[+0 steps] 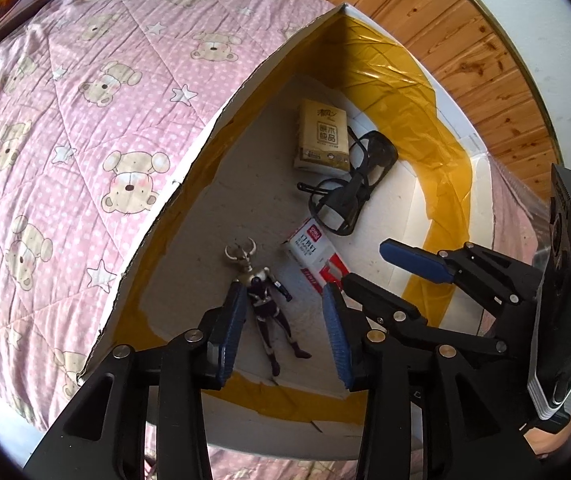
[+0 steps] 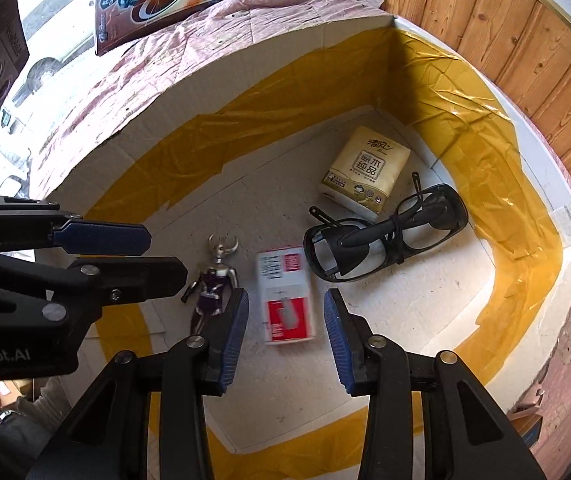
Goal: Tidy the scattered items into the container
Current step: 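Lower the figure and staple box into the box and open both tools, then withdraw both open tools from the box toward the remaining items, then grasp the black marker with the left tool while the right tool grasps the pink stapler, then carry the black marker and pink stapler over the white box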
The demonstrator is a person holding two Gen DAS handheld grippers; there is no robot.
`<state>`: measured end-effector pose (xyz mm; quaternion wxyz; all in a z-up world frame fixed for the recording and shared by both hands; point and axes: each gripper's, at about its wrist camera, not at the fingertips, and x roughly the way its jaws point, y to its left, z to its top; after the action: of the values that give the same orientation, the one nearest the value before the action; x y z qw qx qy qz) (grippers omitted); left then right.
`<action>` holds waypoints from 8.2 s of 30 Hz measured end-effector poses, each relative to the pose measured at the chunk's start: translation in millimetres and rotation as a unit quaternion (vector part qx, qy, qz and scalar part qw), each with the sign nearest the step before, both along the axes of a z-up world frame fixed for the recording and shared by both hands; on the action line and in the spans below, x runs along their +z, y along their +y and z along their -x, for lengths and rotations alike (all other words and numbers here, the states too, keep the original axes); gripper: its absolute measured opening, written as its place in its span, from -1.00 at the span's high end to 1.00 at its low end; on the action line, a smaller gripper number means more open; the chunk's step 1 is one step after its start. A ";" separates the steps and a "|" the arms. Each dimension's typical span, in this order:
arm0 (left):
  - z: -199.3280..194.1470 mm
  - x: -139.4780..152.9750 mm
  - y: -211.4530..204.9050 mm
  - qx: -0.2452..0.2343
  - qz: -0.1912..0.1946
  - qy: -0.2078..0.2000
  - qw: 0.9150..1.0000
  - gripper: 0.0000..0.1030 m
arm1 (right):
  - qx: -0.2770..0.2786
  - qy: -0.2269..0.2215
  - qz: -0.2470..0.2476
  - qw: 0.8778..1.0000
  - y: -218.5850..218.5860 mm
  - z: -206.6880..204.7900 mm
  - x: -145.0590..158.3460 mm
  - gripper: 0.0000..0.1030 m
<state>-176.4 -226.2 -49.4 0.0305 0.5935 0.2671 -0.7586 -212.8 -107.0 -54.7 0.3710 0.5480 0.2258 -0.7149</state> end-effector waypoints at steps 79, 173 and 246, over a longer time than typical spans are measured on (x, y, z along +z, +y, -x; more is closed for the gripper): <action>-56.7 36.7 271.7 -0.266 0.120 0.204 0.934 0.14 | -0.370 0.041 0.280 0.885 316.4 -90.8 5.4 0.20; -84.9 35.6 228.4 -0.192 0.126 0.257 0.939 0.76 | -0.290 0.065 0.189 0.936 272.0 -78.4 20.7 0.47; -50.9 80.5 8.3 -0.081 0.135 0.210 0.965 0.76 | -0.088 0.108 0.169 0.976 100.7 -69.0 101.8 0.47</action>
<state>-125.4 -217.9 31.1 -0.0078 0.4306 0.1133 -0.8954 -143.9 -6.2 47.1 0.3669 0.4145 0.0912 -0.8278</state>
